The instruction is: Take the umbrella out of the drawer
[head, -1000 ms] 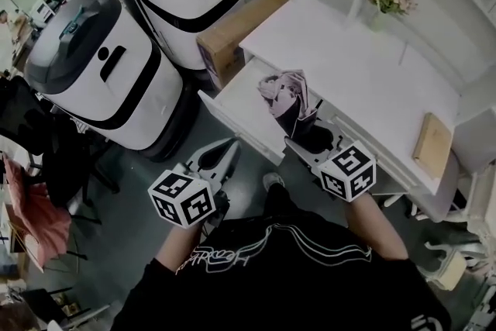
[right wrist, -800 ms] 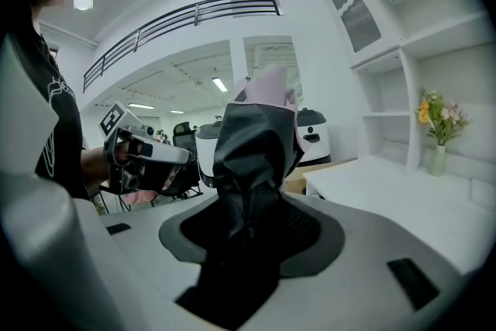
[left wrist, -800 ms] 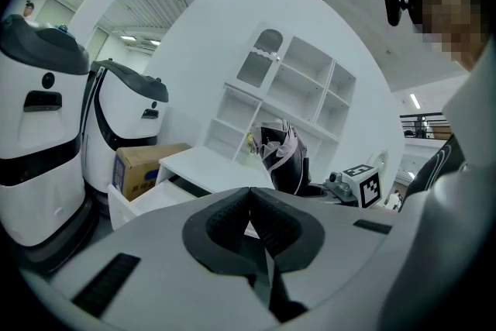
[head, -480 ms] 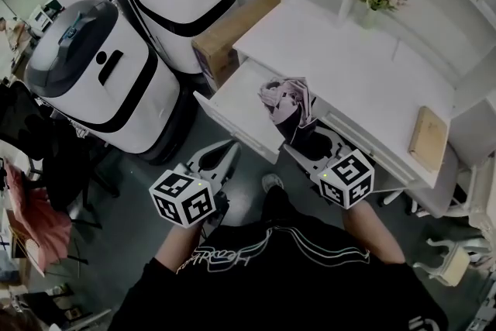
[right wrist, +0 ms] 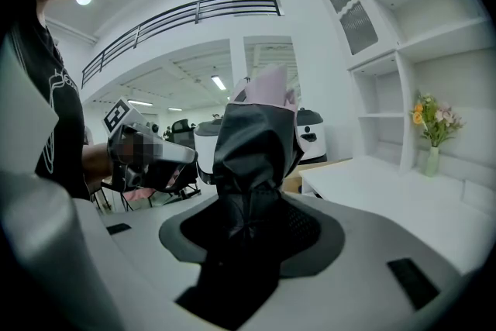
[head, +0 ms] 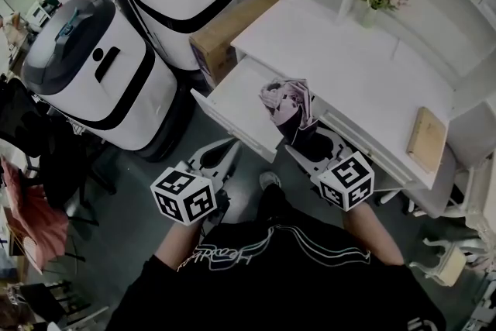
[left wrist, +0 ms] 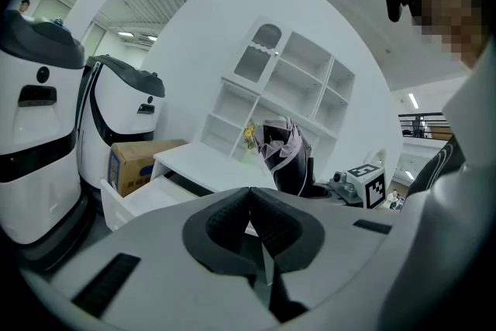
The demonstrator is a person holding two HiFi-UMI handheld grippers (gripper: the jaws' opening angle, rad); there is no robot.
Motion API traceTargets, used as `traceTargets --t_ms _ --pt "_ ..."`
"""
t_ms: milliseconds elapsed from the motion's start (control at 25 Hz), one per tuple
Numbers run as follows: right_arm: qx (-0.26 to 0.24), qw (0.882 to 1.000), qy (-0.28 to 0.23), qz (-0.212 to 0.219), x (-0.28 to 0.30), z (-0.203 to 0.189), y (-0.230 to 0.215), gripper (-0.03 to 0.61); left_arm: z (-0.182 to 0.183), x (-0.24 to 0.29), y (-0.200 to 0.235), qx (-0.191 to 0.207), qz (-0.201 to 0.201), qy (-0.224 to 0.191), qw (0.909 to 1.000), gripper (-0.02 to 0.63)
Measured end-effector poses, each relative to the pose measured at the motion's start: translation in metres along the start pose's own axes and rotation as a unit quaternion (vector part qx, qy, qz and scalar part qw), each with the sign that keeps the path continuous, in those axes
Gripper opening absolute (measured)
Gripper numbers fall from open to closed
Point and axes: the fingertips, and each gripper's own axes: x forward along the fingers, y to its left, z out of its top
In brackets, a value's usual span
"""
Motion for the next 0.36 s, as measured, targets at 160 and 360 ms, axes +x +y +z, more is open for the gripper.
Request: traceTargets --t_ms 160,360 --pt "0.002 1.0 0.003 0.004 0.005 0.0 -0.007 0.212 0.003 0.009 0.004 -0.002 0.001 0.002 1.0 0.02" --pt "0.003 1.0 0.007 0.01 0.015 -0.001 -0.017 0.212 0.008 0.02 0.013 -0.003 0.002 0.001 1.0 0.02"
